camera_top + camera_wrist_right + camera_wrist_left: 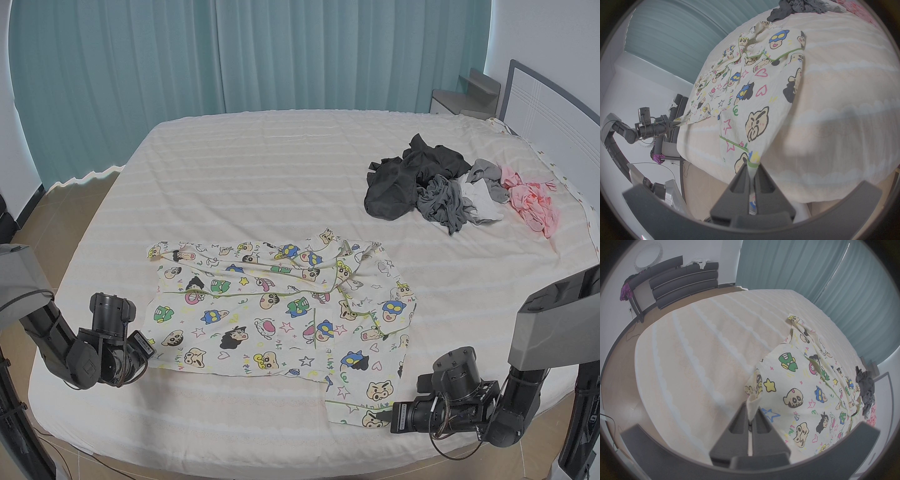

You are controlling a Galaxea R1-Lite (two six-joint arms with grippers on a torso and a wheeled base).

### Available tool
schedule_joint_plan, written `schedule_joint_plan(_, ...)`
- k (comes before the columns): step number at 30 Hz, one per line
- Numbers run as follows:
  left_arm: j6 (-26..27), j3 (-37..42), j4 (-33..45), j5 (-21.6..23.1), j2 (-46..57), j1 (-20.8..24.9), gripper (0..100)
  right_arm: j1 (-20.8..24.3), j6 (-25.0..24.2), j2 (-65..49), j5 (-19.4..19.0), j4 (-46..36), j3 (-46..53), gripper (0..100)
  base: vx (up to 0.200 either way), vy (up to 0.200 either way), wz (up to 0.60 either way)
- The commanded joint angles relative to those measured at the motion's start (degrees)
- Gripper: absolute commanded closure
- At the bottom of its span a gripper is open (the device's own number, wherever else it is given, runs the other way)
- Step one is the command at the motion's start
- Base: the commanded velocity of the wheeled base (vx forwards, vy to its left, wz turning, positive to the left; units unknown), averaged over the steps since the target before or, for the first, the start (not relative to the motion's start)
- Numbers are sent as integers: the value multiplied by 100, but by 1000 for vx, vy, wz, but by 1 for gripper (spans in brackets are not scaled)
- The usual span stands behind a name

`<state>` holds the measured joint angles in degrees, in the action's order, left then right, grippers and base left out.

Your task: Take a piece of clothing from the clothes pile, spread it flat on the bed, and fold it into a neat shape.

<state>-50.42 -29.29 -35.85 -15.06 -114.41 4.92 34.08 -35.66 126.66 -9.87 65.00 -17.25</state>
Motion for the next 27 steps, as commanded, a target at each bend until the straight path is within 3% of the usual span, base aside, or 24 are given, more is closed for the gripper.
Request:
schedule_joint_plan(1,111,249,-9,-6,147,8,100,-113,6,-353,-50,188,451,100,0,0,0)
schedule_joint_plan(9,498,688,26,-6,534,114,100,-16,68,-440,-146,725,1171,100,0,0,0)
schedule_joint_plan(17,533,1189,34,-6,534,299,100,10,261,-396,-278,1041,1672,100,0,0,0)
schedule_joint_plan(27,586,1804,34,-15,534,641,100,353,243,-414,-243,874,1725,100,0,0,0)
